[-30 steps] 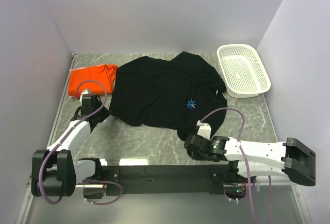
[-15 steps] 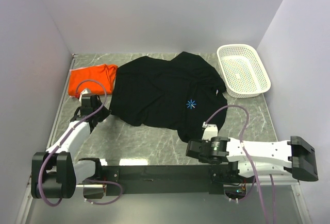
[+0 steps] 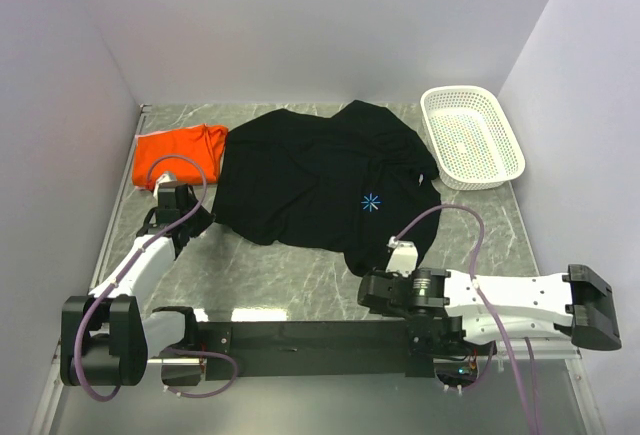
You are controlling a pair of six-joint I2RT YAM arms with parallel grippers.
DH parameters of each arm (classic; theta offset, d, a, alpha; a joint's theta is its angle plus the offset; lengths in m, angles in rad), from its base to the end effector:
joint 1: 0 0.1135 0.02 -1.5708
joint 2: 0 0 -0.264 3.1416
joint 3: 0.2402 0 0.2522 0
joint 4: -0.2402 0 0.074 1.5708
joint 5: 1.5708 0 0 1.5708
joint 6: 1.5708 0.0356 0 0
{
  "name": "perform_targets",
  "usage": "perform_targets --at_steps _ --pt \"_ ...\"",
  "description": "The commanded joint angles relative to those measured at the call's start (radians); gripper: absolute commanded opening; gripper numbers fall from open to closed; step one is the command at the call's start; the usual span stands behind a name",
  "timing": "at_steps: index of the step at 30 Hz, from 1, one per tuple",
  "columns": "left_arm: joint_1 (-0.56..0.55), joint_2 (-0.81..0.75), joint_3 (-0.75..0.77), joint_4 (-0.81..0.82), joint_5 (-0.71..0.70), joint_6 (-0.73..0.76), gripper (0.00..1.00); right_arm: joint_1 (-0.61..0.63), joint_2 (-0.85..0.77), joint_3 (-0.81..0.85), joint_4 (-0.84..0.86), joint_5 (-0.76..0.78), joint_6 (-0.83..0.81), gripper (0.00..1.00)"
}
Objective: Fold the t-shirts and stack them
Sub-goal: Flatten the tshirt out, then fold the tshirt
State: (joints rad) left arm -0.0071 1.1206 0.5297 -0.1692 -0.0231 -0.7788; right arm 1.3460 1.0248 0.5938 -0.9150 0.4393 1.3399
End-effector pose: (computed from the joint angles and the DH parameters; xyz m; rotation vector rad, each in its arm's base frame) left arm 0.2214 -0.0008 0.1890 -0.8988 2.1816 -0.3625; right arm 0.0491 0.1470 0.1877 0.0589 2.6605 0.1584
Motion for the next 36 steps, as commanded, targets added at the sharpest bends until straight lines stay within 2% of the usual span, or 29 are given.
perform_targets --at_steps 1,10,17,19,21,22,26,27,32,36 --pt "0.004 -0.016 0.012 0.014 0.014 0.013 0.01 0.004 -0.051 -0.043 0.060 0.007 0.025 0.57" --pt "0.006 -0.024 0.013 0.011 0.015 0.015 0.01 0.005 0.046 -0.103 0.177 -0.025 0.012 0.61" --pt "0.004 -0.021 0.015 0.013 0.015 0.015 0.01 -0.018 0.084 -0.140 0.242 -0.048 -0.011 0.55" --pt "0.004 -0.021 0.015 0.011 0.015 0.015 0.01 -0.025 0.104 -0.158 0.268 -0.060 -0.016 0.50" --pt "0.004 -0.021 0.016 0.010 0.015 0.015 0.01 -0.028 0.122 -0.166 0.290 -0.077 -0.022 0.40" --pt "0.006 -0.021 0.016 0.010 0.015 0.015 0.00 -0.028 0.129 -0.169 0.294 -0.080 -0.024 0.30" --pt "0.004 -0.030 0.015 0.008 0.015 0.013 0.01 -0.028 0.138 -0.160 0.282 -0.080 -0.033 0.03" --pt "0.004 -0.030 0.016 0.005 0.015 0.015 0.01 -0.027 0.135 -0.155 0.260 -0.076 -0.034 0.00" --pt "0.006 -0.047 0.036 -0.012 0.015 0.015 0.01 -0.027 0.043 -0.066 0.154 -0.024 -0.050 0.00" --pt "0.004 -0.076 0.062 -0.038 0.015 0.015 0.01 -0.025 -0.057 0.058 -0.027 0.042 -0.048 0.00"
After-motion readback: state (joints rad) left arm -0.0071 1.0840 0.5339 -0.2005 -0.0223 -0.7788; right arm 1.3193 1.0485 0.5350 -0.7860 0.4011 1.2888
